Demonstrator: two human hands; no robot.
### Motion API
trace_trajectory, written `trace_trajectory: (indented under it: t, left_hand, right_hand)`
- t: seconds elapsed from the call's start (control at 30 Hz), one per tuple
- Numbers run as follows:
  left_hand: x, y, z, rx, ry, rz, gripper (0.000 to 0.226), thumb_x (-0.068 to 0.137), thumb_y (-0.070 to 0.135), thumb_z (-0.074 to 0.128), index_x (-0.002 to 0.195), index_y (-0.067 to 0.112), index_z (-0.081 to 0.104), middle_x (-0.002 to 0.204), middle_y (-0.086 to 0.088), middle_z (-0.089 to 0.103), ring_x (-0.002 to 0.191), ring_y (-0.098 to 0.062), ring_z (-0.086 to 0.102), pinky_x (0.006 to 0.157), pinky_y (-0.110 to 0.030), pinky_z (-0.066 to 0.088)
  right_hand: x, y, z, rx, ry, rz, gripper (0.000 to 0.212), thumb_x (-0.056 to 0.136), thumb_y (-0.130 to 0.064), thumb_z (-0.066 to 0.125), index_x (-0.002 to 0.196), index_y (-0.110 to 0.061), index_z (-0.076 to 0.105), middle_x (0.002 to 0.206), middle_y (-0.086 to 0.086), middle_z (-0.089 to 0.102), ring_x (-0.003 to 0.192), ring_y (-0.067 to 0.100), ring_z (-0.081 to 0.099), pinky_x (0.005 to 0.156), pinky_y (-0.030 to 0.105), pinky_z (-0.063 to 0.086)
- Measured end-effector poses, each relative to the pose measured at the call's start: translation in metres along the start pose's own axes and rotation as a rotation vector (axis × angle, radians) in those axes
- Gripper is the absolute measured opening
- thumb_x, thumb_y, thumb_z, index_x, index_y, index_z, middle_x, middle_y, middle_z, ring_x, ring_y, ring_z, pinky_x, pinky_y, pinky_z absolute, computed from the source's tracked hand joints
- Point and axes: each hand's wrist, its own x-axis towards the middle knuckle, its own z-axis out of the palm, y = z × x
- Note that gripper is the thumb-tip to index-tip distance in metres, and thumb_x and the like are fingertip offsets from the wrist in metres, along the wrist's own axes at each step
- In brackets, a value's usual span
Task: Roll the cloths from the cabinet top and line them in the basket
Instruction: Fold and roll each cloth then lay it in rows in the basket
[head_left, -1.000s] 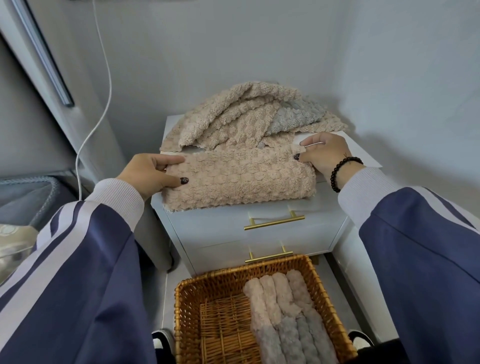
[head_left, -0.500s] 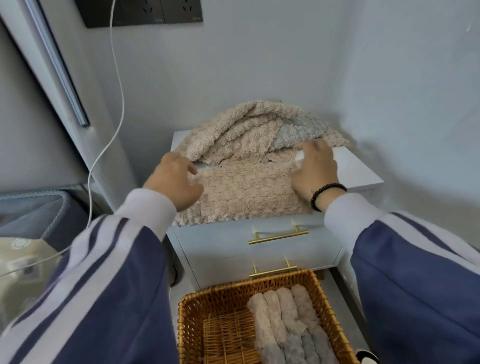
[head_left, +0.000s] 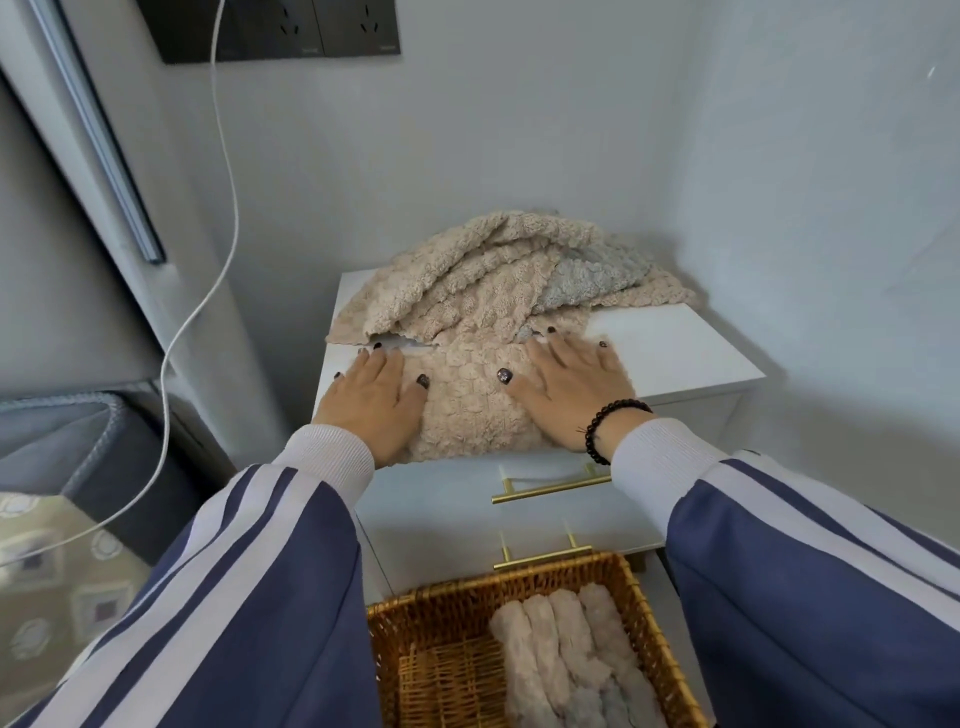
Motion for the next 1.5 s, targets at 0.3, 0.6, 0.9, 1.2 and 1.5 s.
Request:
trace_trajectory:
  t: [0.3, 0.6, 0.9, 1.2, 1.5]
  left_hand:
    - [0.000, -0.004, -0.023, -0.168, 0.098, -0.178, 0.053, 0.087, 0.022, 0.054, 0.139, 0.020, 0.046, 0.139, -0.009, 0.048, 0.127, -0.032, 0.043, 0.105, -0.048, 0.039]
    - [-0.015, -0.010, -0.040, -0.599, 0.113, -0.248, 0.023, 0.077, 0.016, 0.076, 0.098, 0.014, 0.066, 0.089, -0.004, 0.067, 0.085, -0.023, 0.064, 0.069, -0.029, 0.050]
    - [-0.075, 0.017, -0.079, -1.457, -0.161, -0.204, 0.036, 0.065, 0.006, 0.071, 0.101, 0.002, 0.066, 0.090, -0.011, 0.075, 0.076, -0.023, 0.074, 0.060, -0.033, 0.060]
    - [-0.138, 0.028, -0.088, -1.648, -0.202, -0.227, 0.028, 0.081, 0.010, 0.059, 0.106, 0.002, 0.066, 0.095, -0.015, 0.074, 0.081, -0.028, 0.073, 0.061, -0.040, 0.060]
    - [-0.164, 0.040, -0.070, -1.498, -0.123, -0.395, 0.022, 0.096, 0.017, 0.055, 0.107, 0.001, 0.065, 0.093, -0.018, 0.074, 0.082, -0.032, 0.071, 0.072, -0.040, 0.055]
  right_hand:
    - [0.011, 0.028, -0.020, 0.289, 0.162, 0.207, 0.032, 0.093, -0.034, 0.051, 0.115, -0.011, 0.053, 0.121, 0.009, 0.052, 0.110, 0.029, 0.049, 0.090, 0.038, 0.041]
    - [-0.013, 0.043, -0.037, 0.757, 0.289, 0.295, 0.030, 0.084, -0.012, 0.068, 0.111, -0.014, 0.054, 0.103, 0.000, 0.054, 0.077, 0.013, 0.054, 0.060, 0.018, 0.042]
    - [-0.070, 0.060, -0.070, 1.358, 0.126, 0.359, 0.086, 0.064, -0.018, 0.085, 0.139, -0.009, 0.044, 0.140, 0.007, 0.050, 0.128, 0.025, 0.047, 0.110, 0.046, 0.034]
    - [-0.139, 0.052, -0.106, 1.189, 0.137, 0.231, 0.058, 0.070, -0.031, 0.083, 0.116, -0.005, 0.059, 0.091, -0.002, 0.072, 0.084, 0.011, 0.067, 0.083, 0.028, 0.054]
    - [-0.177, 0.017, -0.087, 0.904, 0.369, 0.366, 0.040, 0.086, -0.037, 0.064, 0.115, -0.010, 0.056, 0.083, -0.001, 0.067, 0.067, 0.014, 0.060, 0.058, 0.026, 0.045]
